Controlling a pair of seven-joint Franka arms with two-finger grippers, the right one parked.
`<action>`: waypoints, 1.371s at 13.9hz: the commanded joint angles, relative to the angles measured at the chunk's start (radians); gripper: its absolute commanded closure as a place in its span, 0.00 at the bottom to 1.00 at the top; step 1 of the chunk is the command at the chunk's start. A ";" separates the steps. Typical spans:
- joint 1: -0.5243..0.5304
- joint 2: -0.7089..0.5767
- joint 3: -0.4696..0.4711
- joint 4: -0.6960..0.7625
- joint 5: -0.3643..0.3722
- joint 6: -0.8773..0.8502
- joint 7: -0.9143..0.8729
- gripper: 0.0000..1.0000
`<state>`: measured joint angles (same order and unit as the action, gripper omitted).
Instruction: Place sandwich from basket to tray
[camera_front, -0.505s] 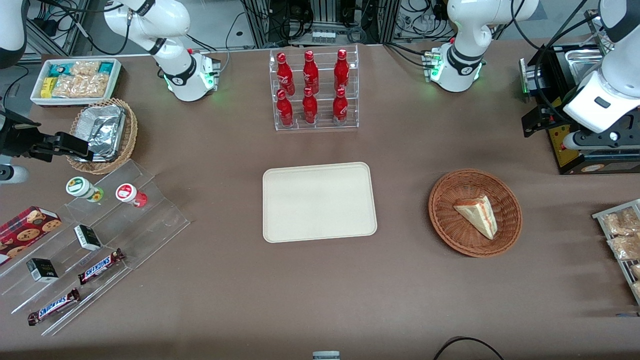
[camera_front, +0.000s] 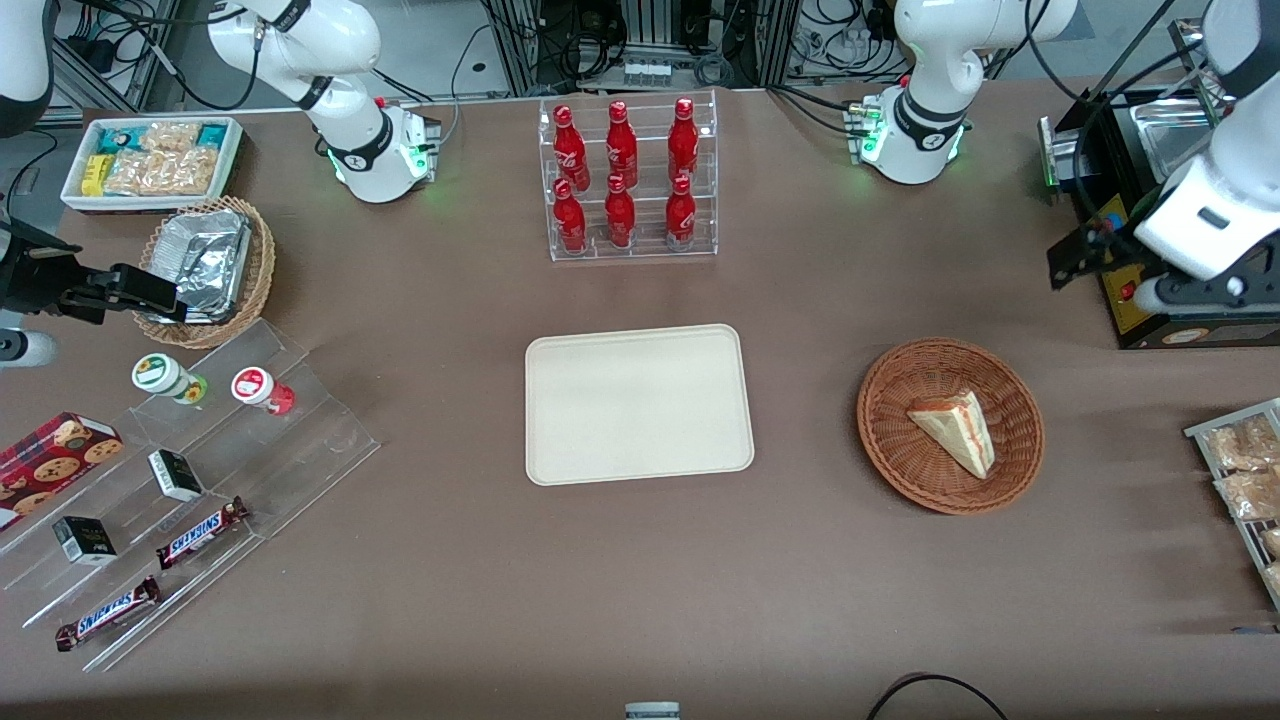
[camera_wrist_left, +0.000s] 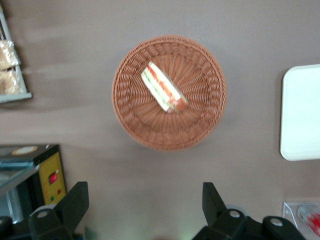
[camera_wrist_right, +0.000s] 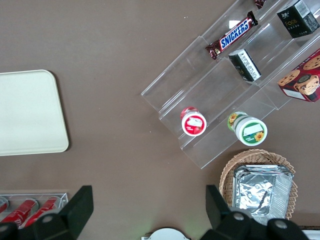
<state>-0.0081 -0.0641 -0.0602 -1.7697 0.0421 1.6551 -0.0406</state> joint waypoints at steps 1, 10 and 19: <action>0.000 -0.023 0.000 -0.153 -0.008 0.165 0.013 0.00; 0.000 0.067 0.000 -0.467 -0.010 0.655 -0.468 0.00; -0.004 0.246 0.000 -0.478 -0.010 0.833 -0.716 0.00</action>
<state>-0.0084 0.1582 -0.0590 -2.2459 0.0407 2.4558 -0.7277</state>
